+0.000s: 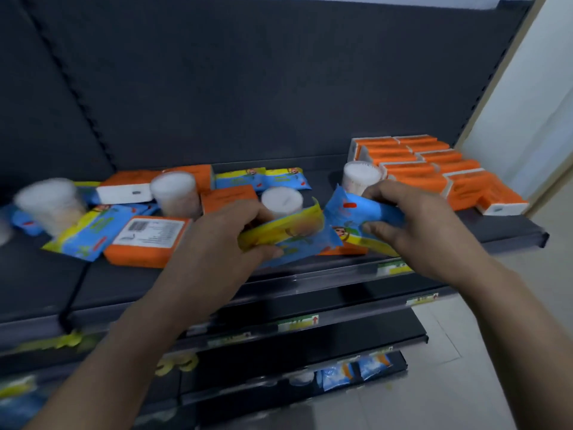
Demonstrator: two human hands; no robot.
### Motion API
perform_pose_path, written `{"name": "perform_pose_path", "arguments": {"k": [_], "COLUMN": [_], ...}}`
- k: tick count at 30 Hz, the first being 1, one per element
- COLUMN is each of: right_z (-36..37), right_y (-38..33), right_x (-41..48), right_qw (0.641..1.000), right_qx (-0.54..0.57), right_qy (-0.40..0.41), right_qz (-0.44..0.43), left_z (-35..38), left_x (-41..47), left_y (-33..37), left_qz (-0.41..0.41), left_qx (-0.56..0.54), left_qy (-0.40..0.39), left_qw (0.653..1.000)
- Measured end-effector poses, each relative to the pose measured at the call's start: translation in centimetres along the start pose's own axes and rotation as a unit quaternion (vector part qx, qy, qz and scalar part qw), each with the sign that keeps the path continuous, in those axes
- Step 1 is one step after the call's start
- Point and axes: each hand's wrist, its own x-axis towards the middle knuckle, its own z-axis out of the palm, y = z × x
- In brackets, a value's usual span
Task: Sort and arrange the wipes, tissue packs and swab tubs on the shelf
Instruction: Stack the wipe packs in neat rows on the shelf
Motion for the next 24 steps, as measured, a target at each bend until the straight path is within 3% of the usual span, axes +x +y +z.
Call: {"name": "perform_pose_path", "arguments": {"k": [14, 24], "right_z": [14.8, 22.3], "right_y": [-27.6, -40.3], "right_x": [5.9, 10.4], "right_qw": [0.988, 0.973], "right_qx": [0.08, 0.079], "right_qy": [-0.044, -0.094], "right_qz": [-0.129, -0.197], "left_z": [-22.7, -32.7], "left_x": [-15.2, -20.6], "left_y": [-15.3, -24.4], "left_qz": [-0.12, -0.185], "left_qx": [0.059, 0.087], "left_qy": [0.092, 0.134], "left_qw": [0.987, 0.97]}}
